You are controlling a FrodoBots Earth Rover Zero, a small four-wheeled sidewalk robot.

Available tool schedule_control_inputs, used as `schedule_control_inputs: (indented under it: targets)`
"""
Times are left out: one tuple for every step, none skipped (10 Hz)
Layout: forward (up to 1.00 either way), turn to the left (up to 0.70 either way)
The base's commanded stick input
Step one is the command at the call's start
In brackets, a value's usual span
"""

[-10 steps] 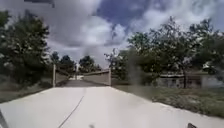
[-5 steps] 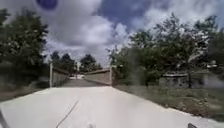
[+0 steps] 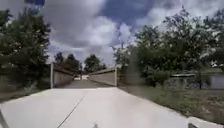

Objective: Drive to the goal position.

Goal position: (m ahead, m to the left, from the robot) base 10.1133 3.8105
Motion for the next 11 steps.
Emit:
schedule_control_inputs:
  targets:
    - [0.69, 0.14]
    - [0.69, 0.14]
    - [0.69, 0.14]
    - [0.69, 0.14]
    - [0.69, 0.14]
    - [0.69, 0.14]
    - [0.69, 0.14]
    - [0.69, 0.14]
    - [0.69, 0.14]
    - [0.69, 0.14]
    - [0.69, 0.14]
